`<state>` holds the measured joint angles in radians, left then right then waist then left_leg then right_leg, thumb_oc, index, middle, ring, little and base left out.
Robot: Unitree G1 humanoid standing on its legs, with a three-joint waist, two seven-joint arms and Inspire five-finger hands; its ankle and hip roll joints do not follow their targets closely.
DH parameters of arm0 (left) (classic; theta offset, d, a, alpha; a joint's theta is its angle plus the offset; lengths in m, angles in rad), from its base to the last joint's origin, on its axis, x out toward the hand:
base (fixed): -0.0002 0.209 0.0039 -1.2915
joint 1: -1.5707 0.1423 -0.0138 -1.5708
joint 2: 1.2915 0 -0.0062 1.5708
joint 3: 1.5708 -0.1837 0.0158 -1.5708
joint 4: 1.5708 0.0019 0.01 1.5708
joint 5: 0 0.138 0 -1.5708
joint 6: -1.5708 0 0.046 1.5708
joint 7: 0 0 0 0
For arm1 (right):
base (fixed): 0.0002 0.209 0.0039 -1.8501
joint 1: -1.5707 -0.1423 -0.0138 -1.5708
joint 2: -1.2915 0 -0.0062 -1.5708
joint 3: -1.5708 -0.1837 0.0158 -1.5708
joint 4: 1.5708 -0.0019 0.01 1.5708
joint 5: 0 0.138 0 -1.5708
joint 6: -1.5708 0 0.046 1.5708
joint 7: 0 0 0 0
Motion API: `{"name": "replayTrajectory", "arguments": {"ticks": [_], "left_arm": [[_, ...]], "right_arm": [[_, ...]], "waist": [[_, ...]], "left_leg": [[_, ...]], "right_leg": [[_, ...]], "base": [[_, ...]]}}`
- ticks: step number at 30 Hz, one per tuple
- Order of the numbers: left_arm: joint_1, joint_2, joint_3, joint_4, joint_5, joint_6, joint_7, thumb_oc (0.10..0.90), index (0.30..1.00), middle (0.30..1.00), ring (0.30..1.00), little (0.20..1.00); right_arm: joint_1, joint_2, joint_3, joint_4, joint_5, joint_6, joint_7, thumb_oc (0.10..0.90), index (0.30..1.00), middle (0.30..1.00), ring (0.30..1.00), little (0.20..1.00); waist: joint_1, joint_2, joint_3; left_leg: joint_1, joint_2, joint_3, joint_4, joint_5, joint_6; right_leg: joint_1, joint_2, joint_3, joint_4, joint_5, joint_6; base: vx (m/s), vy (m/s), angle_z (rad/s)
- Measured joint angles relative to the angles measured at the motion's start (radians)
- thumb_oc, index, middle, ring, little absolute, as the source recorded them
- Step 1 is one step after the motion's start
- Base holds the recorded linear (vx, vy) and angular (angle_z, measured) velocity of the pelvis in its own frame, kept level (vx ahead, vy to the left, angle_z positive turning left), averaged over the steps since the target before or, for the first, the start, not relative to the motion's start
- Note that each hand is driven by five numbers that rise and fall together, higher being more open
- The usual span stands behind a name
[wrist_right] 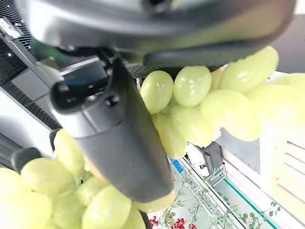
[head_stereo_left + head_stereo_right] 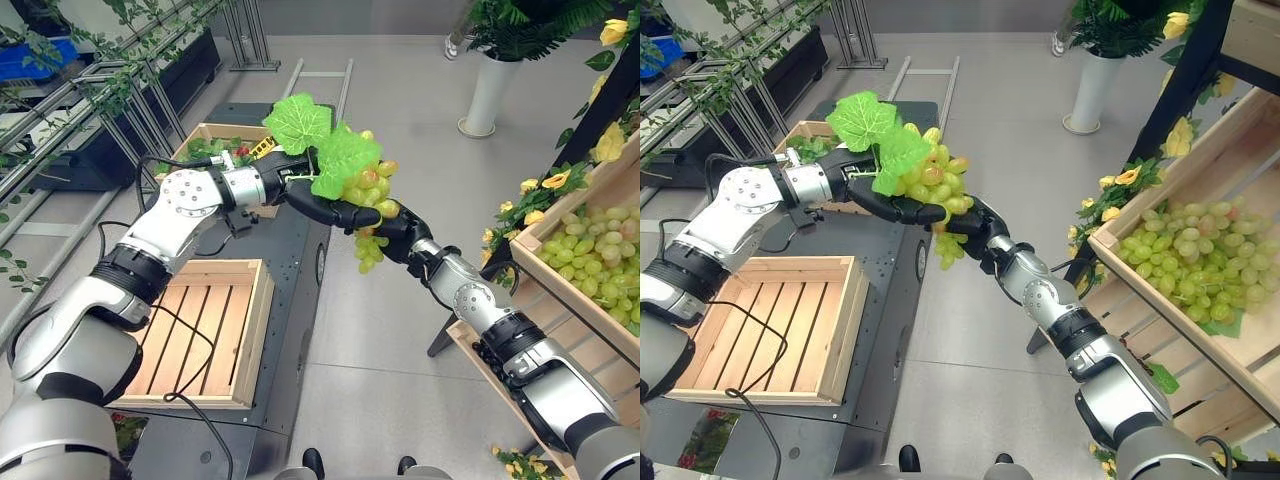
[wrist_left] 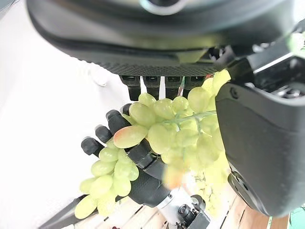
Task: Pick up the fruits from the basket on one side to the basket on the other side
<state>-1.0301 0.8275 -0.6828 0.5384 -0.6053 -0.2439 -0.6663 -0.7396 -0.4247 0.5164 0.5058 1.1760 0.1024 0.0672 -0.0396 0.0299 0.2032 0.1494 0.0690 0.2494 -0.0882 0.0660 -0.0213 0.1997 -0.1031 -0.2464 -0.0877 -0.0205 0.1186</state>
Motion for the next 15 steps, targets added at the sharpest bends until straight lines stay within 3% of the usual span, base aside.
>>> {"name": "replayTrajectory", "arguments": {"ticks": [15], "left_arm": [[0.0,0.004,0.032,0.015,0.004,0.063,-0.07,0.8,0.9,0.9,0.9,0.9]], "right_arm": [[0.004,0.001,0.007,0.002,0.0,0.005,0.0,0.4,0.3,0.3,0.3,0.3]], "waist": [[0.0,0.001,-0.001]], "left_leg": [[-0.001,0.0,-0.001,0.0,0.0,0.0]], "right_leg": [[0.0,0.001,-0.001,0.0,0.0,0.0]], "base": [[0.0,0.0,0.0]]}}
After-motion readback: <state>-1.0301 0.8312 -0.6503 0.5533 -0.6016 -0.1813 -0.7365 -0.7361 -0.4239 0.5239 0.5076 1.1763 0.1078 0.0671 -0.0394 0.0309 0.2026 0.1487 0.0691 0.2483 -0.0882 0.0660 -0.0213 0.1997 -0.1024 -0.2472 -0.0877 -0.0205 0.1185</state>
